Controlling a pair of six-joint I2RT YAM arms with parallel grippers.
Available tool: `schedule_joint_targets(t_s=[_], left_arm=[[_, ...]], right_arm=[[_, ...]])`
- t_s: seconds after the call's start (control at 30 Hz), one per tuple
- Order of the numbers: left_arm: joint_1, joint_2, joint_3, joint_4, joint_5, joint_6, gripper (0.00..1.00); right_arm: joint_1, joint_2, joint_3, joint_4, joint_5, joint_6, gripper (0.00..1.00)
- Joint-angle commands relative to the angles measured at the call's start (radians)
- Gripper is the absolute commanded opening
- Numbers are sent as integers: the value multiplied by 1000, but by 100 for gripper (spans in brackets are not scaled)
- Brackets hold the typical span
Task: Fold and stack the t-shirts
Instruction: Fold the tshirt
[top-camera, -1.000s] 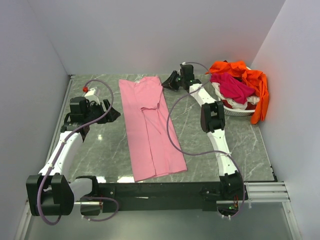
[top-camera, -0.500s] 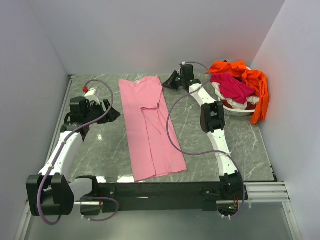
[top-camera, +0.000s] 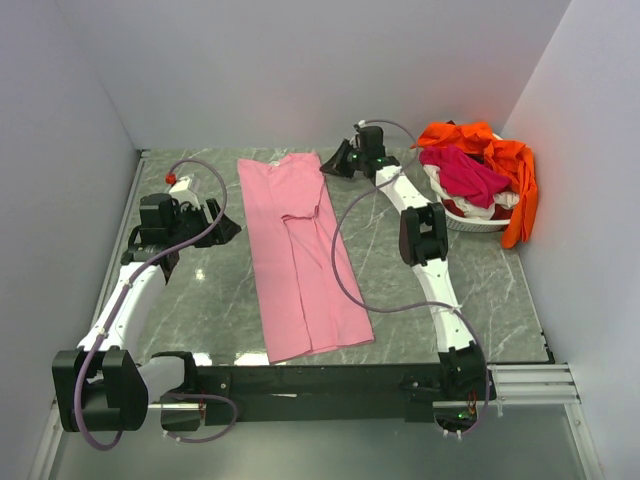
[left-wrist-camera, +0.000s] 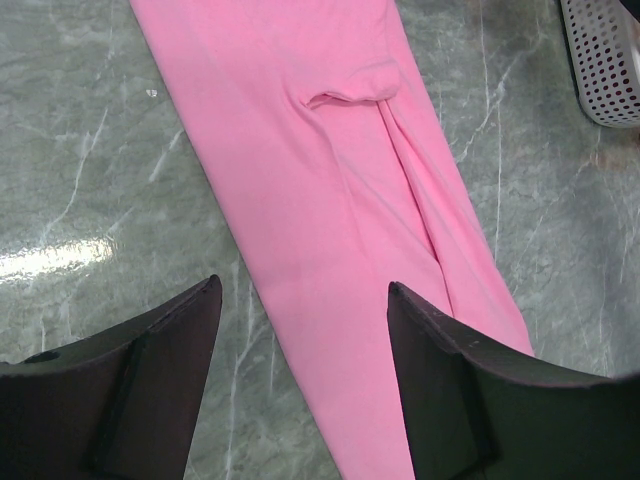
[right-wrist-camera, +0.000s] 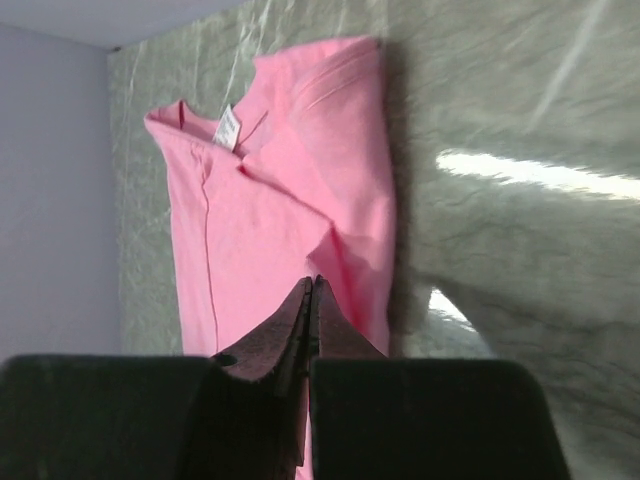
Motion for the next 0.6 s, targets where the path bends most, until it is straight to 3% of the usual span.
schedule_joint_targets(t_s=[0.0, 0.27, 0.3, 0.33, 0.4, 0.57], left_arm=[[-3, -21, 35, 4, 19, 20, 73], [-2, -28, 34, 4, 22, 21, 73], [-3, -28, 34, 3, 22, 21, 73], [-3, -30, 35, 4, 22, 21, 73], [-2, -33, 35, 3, 22, 23, 73], [-2, -39, 32, 3, 22, 23, 73]], right_arm=[[71, -92, 37, -18, -9, -53, 0], [198, -118, -5, -77, 52, -171, 0], [209, -129, -25, -71, 60, -185, 3], [228, -149, -38, -74, 77, -220, 21], [244, -169, -41, -90, 82, -254, 31], [243, -247, -87, -95, 44, -317, 31]])
